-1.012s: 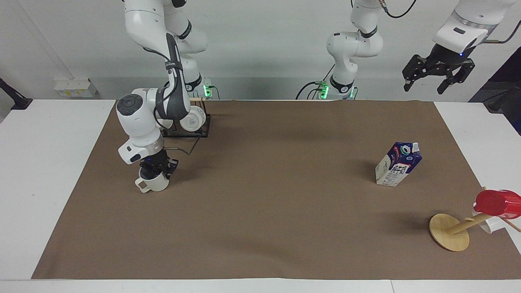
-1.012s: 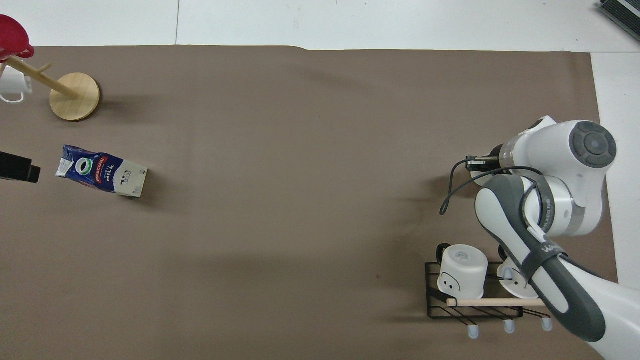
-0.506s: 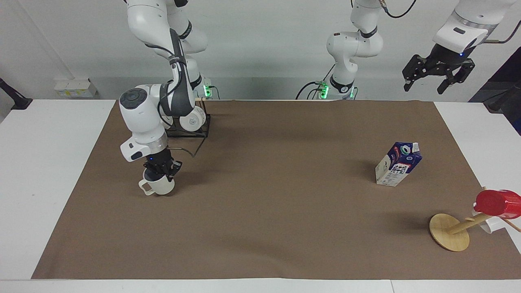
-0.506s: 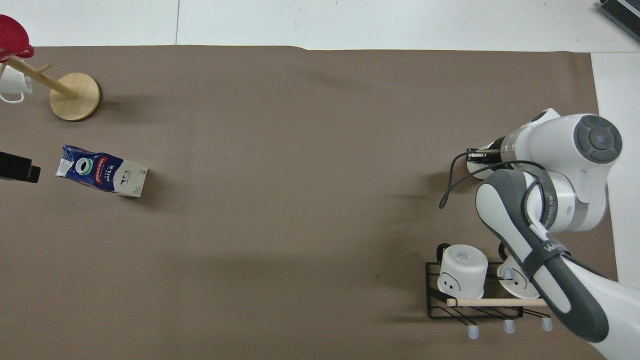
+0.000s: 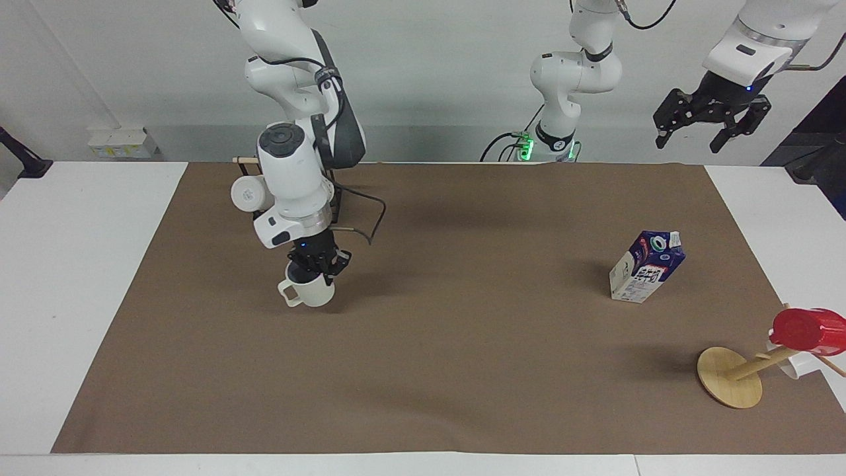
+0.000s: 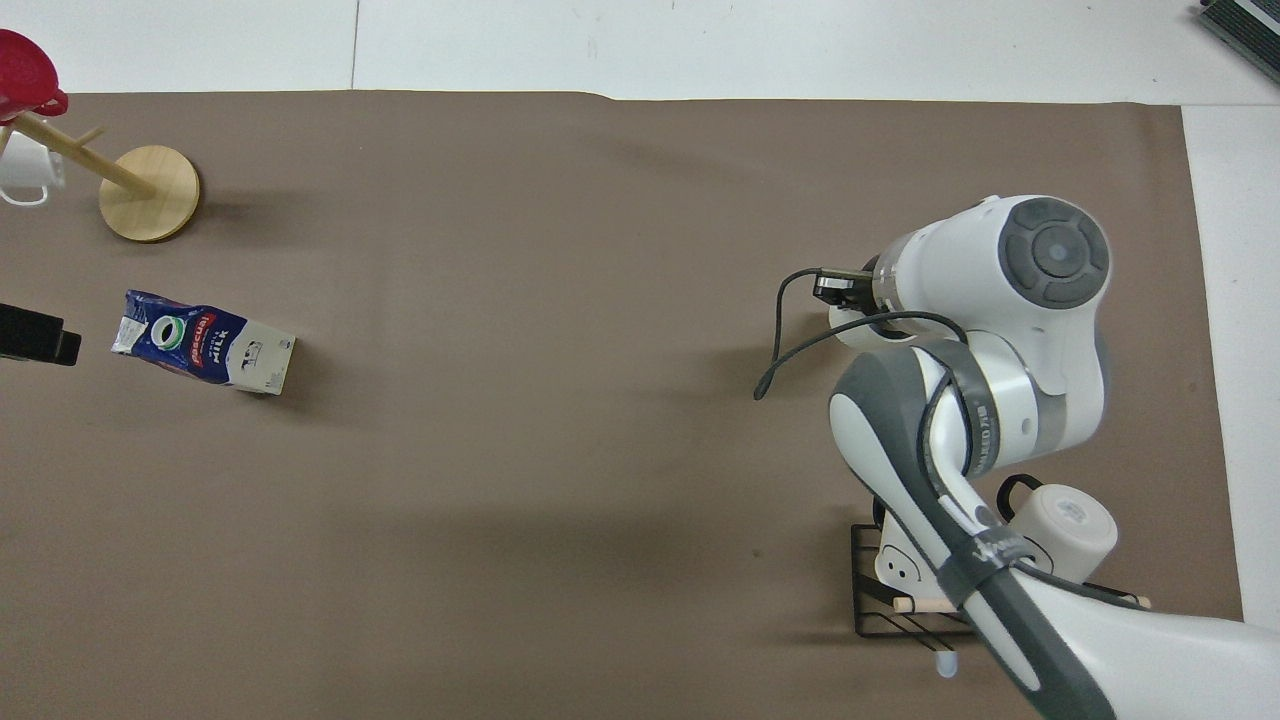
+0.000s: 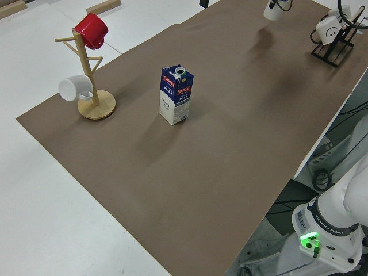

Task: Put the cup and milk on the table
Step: 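Carry the white mug with the right gripper toward the table center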

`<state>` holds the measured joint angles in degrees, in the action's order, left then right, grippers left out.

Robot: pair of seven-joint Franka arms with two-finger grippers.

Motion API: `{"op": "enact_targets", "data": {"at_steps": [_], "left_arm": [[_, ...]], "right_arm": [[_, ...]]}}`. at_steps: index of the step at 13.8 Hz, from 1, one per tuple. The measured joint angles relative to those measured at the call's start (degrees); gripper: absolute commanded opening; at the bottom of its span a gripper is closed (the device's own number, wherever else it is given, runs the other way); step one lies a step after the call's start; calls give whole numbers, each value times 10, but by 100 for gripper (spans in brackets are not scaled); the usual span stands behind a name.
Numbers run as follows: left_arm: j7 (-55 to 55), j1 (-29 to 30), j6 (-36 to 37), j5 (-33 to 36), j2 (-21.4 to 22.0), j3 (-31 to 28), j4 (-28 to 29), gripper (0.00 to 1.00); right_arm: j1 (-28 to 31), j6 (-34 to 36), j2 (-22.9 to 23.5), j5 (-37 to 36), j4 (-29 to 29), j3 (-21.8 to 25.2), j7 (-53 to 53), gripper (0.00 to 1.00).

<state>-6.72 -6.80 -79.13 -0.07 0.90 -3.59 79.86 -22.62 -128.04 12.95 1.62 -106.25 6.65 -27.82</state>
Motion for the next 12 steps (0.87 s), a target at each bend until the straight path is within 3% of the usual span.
{"op": "enact_targets", "data": {"at_steps": [5,12], "left_arm": [[0,0,0,0,0,0,0,100],[0,0,0,0,0,0,0,100]], "right_arm": [[-83,18,18,-10,27,-1,-118,0],[-132,17,35,-30,29,-1,-200,0]]}}
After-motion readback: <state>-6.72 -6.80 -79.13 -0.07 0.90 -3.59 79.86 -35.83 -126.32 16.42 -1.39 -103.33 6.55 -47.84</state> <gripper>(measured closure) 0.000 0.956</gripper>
